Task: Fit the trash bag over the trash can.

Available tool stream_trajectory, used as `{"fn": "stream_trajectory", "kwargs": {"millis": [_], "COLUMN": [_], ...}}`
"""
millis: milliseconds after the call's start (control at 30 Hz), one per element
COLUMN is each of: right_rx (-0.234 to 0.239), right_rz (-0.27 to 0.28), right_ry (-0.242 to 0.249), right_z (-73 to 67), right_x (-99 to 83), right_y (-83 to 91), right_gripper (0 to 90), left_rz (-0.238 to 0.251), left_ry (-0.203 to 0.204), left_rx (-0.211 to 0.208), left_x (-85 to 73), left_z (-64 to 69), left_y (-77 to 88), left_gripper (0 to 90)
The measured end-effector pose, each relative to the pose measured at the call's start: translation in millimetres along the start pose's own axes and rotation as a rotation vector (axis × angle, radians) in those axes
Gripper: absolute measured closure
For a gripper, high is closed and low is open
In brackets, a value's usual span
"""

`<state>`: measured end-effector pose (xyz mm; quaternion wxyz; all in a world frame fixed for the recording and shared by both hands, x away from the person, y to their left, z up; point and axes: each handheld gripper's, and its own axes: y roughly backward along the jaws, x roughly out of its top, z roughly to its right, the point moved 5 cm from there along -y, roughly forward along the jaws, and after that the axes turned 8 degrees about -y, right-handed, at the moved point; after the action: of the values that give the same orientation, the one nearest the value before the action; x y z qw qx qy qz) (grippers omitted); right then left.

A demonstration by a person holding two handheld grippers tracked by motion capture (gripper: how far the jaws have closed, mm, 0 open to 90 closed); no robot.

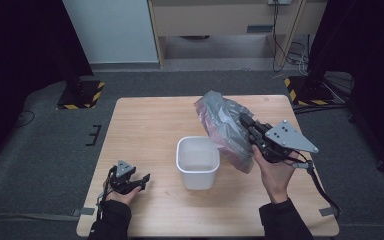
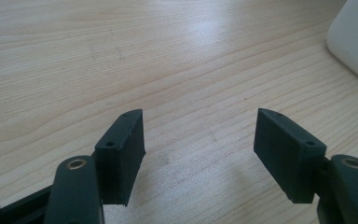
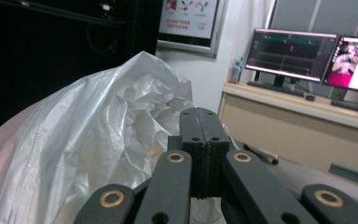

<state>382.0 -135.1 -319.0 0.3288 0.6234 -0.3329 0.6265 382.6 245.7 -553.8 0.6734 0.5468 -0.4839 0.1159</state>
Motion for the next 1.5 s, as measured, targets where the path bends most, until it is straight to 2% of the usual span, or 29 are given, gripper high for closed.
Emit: {"fn": "stream_trajectory", "kwargs": {"millis": [100,133,167,200,233,267,333,367,400,533,833,1000,1033,1200,1300,1400,1433,1500], "right_rx": [0.012,0.012,0.024,0.024,0.039,0.039,0.054,0.072,0.072,0.106,0.172,0.212,0.227,0.248,0.264,0.272,0.282,0.285], "right_rz": [0.005,0.005,0.008,0.008,0.011,0.011,0.010,0.011,0.011,-0.005,-0.048,-0.099,-0.124,-0.166,-0.211,-0.218,-0.220,-0.216], "right_ry": [0.016,0.016,0.016,0.016,0.013,0.013,0.016,0.009,0.009,-0.004,-0.038,-0.063,-0.071,-0.082,-0.097,-0.103,-0.116,-0.120], "right_z": [-15.8,-15.8,-24.1,-24.1,-32.6,-32.6,-41.1,-49.1,-49.1,-63.9,-83.1,-94.8,-99.2,-107.7,-112.9,-114.4,-115.4,-115.5], "right_x": [4.7,4.7,5.2,5.2,5.0,5.0,4.6,3.6,3.6,-4.6,-21.1,-35.8,-43.0,-56.4,-66.0,-68.1,-68.3,-67.4], "right_y": [-1.4,-1.4,-3.5,-3.5,-6.1,-6.1,-8.8,-11.2,-11.2,-15.9,-20.8,-27.0,-30.5,-36.1,-39.2,-39.8,-39.5,-39.0], "right_gripper": [90.0,90.0,90.0,90.0,90.0,90.0,90.0,90.0,90.0,90.0,90.0,89.9,89.0,86.7,81.6,77.3,71.5,70.6], "left_rz": [0.000,0.000,0.001,0.001,0.001,0.000,0.001,0.004,0.005,0.006,0.006,0.003,0.005,0.014,0.025,0.031,0.036,0.044], "left_ry": [0.000,-0.001,-0.002,-0.002,-0.002,-0.001,-0.001,0.002,0.002,0.004,0.004,0.003,0.003,0.012,0.019,0.020,0.022,0.027], "left_rx": [0.001,0.001,0.002,0.002,0.002,0.003,0.002,0.003,0.003,0.004,0.004,0.003,0.004,0.004,0.011,0.013,0.017,0.020], "left_x": [-0.1,-0.1,0.0,0.0,0.1,0.0,0.1,0.3,0.3,0.3,0.3,0.2,0.3,0.9,1.6,2.2,2.7,3.5], "left_z": [-0.1,-0.2,-0.3,-0.3,-0.4,-0.4,-0.5,-0.4,-0.5,-0.6,-0.5,-0.5,-0.8,-1.8,-3.3,-3.7,-3.9,-4.3], "left_y": [0.0,0.0,0.0,0.0,0.1,0.1,0.3,0.4,0.6,0.4,0.1,0.5,0.5,1.5,2.8,3.8,4.1,5.0], "left_gripper": [33.4,33.4,33.4,33.4,33.4,33.4,33.4,33.5,33.5,33.4,33.4,33.4,33.4,33.4,33.4,33.5,33.5,33.6]}}
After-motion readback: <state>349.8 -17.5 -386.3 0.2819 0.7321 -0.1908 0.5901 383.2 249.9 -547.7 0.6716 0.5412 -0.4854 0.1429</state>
